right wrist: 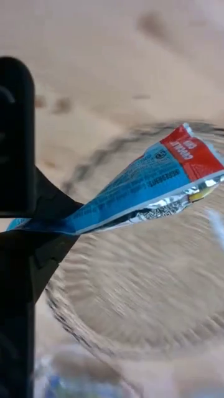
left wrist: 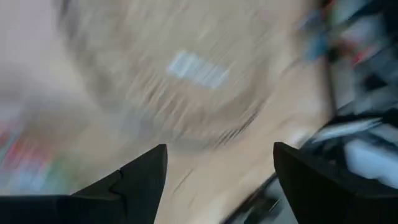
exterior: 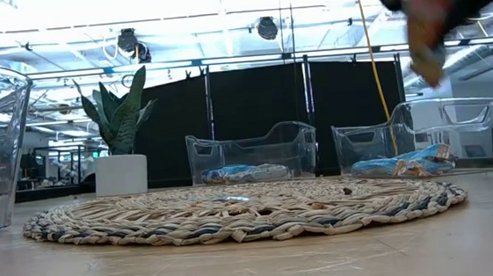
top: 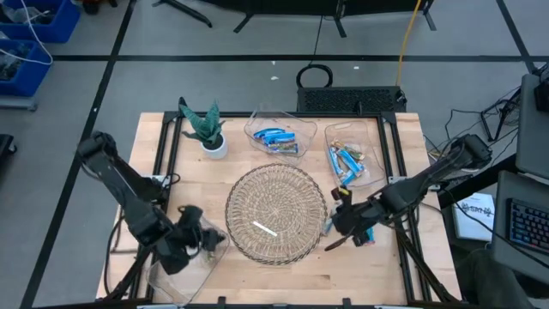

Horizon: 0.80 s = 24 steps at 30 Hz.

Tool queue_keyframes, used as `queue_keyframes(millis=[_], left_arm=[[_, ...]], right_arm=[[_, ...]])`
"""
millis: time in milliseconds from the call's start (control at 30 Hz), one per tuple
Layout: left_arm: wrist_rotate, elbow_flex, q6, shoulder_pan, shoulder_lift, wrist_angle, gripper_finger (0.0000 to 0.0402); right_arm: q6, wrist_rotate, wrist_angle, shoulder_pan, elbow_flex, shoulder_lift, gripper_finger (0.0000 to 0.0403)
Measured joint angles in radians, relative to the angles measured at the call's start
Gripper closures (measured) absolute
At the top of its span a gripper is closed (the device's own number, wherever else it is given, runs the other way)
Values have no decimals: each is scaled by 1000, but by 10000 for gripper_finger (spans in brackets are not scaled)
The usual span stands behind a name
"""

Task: Pick and place Granola Bars by type
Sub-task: Put the left red granola bar into the bottom transparent bin

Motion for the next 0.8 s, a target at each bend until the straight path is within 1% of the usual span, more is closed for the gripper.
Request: queue_keyframes(millis=[67,133,200,267,300,367,433,500,567,600,700,800], left_arm=[[-164,17,128,16,-22,40,108],[-296,32,323,37,-32,134,108],[-403,44,591,67,-36,254,108],[-430,56,930,104,-36,431,108],[-423,56,1118,124,-36,524,108],[-375,57,1451,166,-33,712,108],[-317,57,1701,210,-24,856,108],[-258,57,1881,253,-15,963,108],[-203,57,1993,298,-14,1013,108],[-172,57,2025,321,-15,1023,108],[-74,57,2047,389,-14,1024,108],[9,57,2069,438,-13,1063,108]], right_arm=[[25,15,22,0,57,0,402],[54,15,80,0,110,0,402],[84,14,169,-8,155,0,402],[114,13,282,-18,189,0,402],[129,13,340,-25,202,0,402],[155,13,463,-38,221,0,402],[176,12,588,-55,226,0,402],[186,11,700,-74,226,6,402],[199,11,795,-96,226,17,402],[204,11,833,-106,226,25,402],[207,11,921,-137,226,55,403],[221,10,942,-166,226,86,403]])
